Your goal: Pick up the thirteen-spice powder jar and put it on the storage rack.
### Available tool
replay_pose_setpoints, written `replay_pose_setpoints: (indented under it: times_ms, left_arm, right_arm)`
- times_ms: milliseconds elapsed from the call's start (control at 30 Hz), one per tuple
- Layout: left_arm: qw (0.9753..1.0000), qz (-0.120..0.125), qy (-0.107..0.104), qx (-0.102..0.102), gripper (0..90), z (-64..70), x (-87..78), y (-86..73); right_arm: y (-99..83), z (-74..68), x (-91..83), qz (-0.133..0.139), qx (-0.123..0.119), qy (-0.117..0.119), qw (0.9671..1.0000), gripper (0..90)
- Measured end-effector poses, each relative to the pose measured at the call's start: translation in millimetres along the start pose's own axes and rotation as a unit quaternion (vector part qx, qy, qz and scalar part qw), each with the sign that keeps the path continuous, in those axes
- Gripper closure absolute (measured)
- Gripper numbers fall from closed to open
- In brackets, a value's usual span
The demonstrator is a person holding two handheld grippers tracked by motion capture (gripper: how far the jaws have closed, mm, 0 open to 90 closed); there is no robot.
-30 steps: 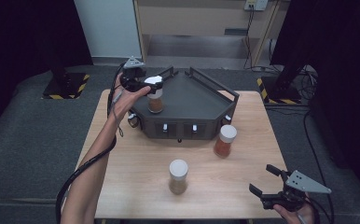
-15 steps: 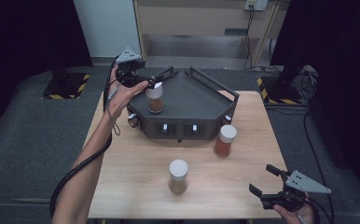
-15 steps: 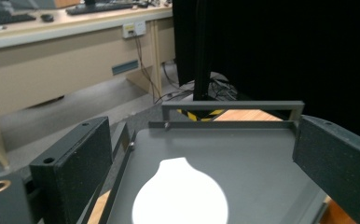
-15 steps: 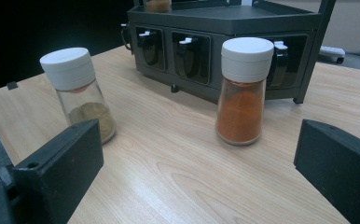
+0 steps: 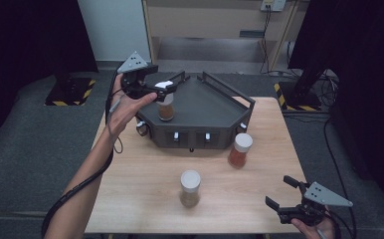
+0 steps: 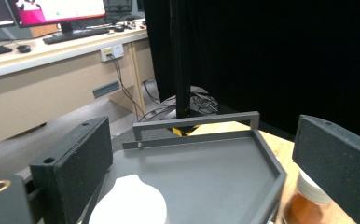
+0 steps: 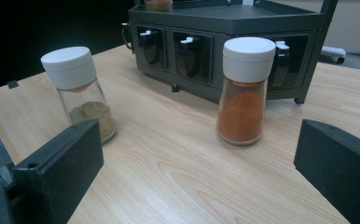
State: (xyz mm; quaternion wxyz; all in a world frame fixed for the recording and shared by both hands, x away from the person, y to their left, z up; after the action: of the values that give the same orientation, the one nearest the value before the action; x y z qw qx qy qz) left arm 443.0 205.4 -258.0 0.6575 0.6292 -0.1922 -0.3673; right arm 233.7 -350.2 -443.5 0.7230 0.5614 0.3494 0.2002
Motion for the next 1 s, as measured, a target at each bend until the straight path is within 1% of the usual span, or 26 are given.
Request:
replay_pose_setpoints:
  times_ms: [100, 233, 433, 533, 567, 667, 867, 1000]
  left_arm:
    - [0.9999, 0.007, -0.014, 0.001, 3.5, 6.0, -7.6, -3.7]
    - [0.9995, 0.010, -0.029, 0.006, 3.3, 13.0, -15.6, -8.2]
    - [0.9984, 0.014, -0.051, 0.020, 3.3, 27.1, -30.6, -17.9]
    - [0.9977, 0.010, -0.061, 0.029, 3.2, 33.6, -36.9, -22.5]
    - [0.9972, 0.008, -0.068, 0.030, 3.0, 37.5, -41.2, -25.6]
    - [0.9962, 0.008, -0.082, 0.029, 2.6, 41.8, -46.1, -31.0]
    - [0.9947, 0.004, -0.097, 0.033, 2.5, 50.4, -52.6, -41.2]
    - [0.9938, 0.006, -0.105, 0.036, 2.4, 55.3, -56.7, -46.1]
  right_arm:
    - [0.0, -0.1, 0.1, 0.000, 0.000, -0.001, 1.0000, 2.0]
    - [0.1, -0.3, 0.1, -0.001, 0.000, -0.001, 1.0000, 1.9]
    - [0.2, -0.4, 0.4, -0.002, -0.002, -0.002, 1.0000, 1.9]
    - [0.3, -0.5, 0.2, -0.002, -0.002, -0.003, 1.0000, 1.9]
    - [0.4, -0.6, 0.3, -0.003, -0.002, -0.003, 1.0000, 1.9]
    - [0.5, -0.8, 0.6, -0.004, -0.002, -0.002, 1.0000, 2.0]
    - [0.7, -1.0, 0.6, -0.004, -0.004, -0.002, 1.0000, 2.0]
    - [0.7, -1.1, 0.7, -0.004, -0.004, -0.003, 1.0000, 1.9]
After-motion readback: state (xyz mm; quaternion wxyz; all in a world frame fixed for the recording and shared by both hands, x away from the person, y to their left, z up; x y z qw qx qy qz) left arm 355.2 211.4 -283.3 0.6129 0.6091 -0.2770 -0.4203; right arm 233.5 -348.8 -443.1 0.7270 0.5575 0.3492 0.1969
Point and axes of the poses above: each handheld gripper's, and its own axes: x roughly forward along the jaws, y roughly out of its top, z roughly to its right, the point moved 9 cm from there along x, roughly forward along the jaws, and after that the axes turned 12 degrees about -x, right-handed, at the moved point
